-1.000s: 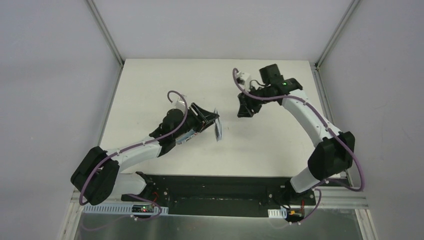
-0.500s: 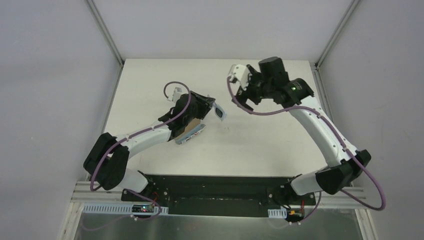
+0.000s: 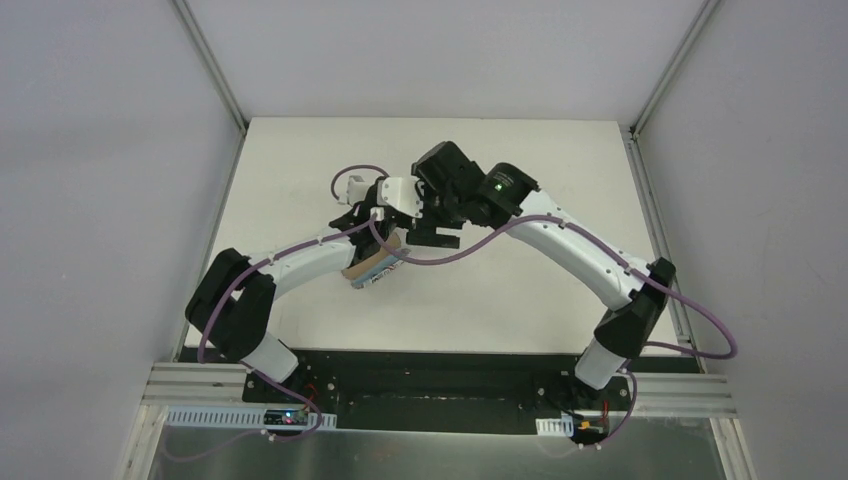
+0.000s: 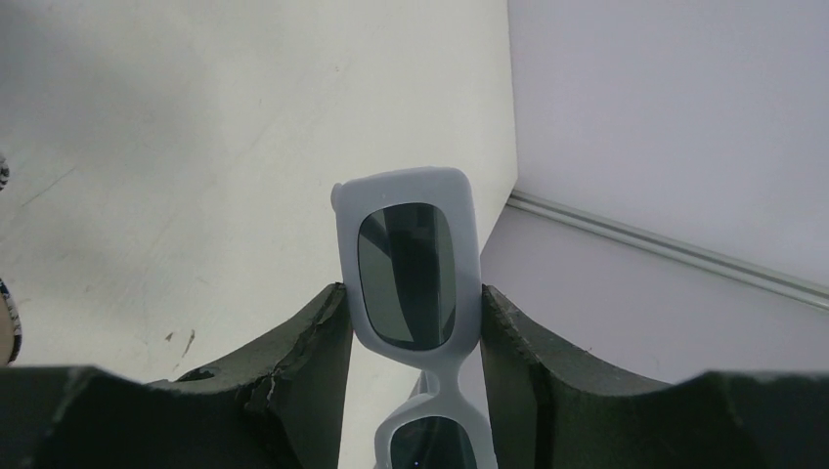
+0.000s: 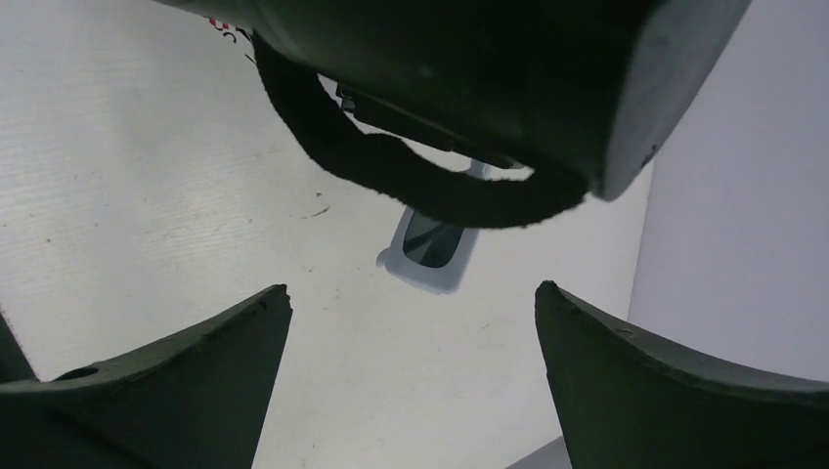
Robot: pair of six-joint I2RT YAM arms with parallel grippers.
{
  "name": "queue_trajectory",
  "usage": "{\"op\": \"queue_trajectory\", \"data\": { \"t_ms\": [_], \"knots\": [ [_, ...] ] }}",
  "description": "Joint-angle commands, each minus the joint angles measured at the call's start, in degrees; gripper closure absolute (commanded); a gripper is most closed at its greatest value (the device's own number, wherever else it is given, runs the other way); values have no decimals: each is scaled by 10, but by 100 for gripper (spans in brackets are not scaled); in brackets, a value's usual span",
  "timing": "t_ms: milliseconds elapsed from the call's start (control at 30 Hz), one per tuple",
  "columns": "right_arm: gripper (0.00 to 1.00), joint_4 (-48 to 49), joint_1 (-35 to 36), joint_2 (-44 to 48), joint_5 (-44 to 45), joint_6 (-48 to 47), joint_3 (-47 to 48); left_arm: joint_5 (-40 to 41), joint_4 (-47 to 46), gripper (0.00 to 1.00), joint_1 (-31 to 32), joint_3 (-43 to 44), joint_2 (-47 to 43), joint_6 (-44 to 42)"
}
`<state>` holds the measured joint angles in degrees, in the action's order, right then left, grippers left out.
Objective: Organize the sunglasses
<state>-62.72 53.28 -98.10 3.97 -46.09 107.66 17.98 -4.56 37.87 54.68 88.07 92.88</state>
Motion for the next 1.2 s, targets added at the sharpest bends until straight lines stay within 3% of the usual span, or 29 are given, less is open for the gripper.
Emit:
{"op": "queue_trajectory", "data": {
  "t_ms": [0,167,300,400,467,633,767,900,1033,1167],
  "knots": [
    [0,52,43,62,115,-49,-77,5,2,100,5,19,-10,54],
    [0,47,52,54,133,-54,-85,-22,-12,100,5,15,-6,83],
    [9,53,57,89,104,-63,-93,-51,-57,100,-1,-20,-12,124],
    [13,139,57,180,89,-122,-183,-52,-58,100,-2,-29,-20,126],
    [9,195,57,230,94,-158,-248,-51,-58,100,-2,-32,-22,131],
    [13,187,44,252,87,-126,-285,-67,-57,100,-2,-14,-8,110],
    [11,171,-77,283,-86,-31,-235,-87,19,100,-1,69,37,-27],
    [10,142,-251,286,-228,41,-194,-118,113,100,8,161,101,-139],
    [10,151,-391,297,-306,92,-233,-90,166,100,49,191,136,-172],
    [10,172,-490,292,-347,145,-269,-20,306,100,102,305,200,-247]
  ]
}}
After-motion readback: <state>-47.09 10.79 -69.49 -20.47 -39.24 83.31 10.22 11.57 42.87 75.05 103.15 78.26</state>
